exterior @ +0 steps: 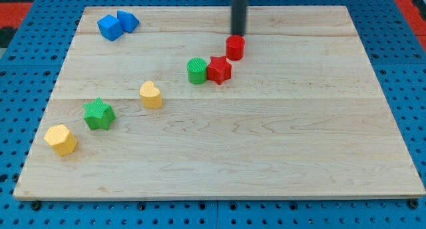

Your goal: Push the red circle closer to the blue cube and blue triangle

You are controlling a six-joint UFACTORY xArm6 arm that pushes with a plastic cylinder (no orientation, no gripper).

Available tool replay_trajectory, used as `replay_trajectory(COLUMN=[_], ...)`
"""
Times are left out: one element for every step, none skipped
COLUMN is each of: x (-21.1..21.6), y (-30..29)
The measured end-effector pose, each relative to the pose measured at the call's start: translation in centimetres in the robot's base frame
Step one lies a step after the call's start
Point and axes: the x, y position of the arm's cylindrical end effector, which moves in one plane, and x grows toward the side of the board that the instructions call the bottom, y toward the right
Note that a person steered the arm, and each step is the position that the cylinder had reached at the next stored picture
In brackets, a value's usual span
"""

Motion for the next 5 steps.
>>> replay_trajectory(x=[1.4,3.8,2.3,1.8,3.4], y=[3.8,-2.2,-12.6,-14.8,-9.5])
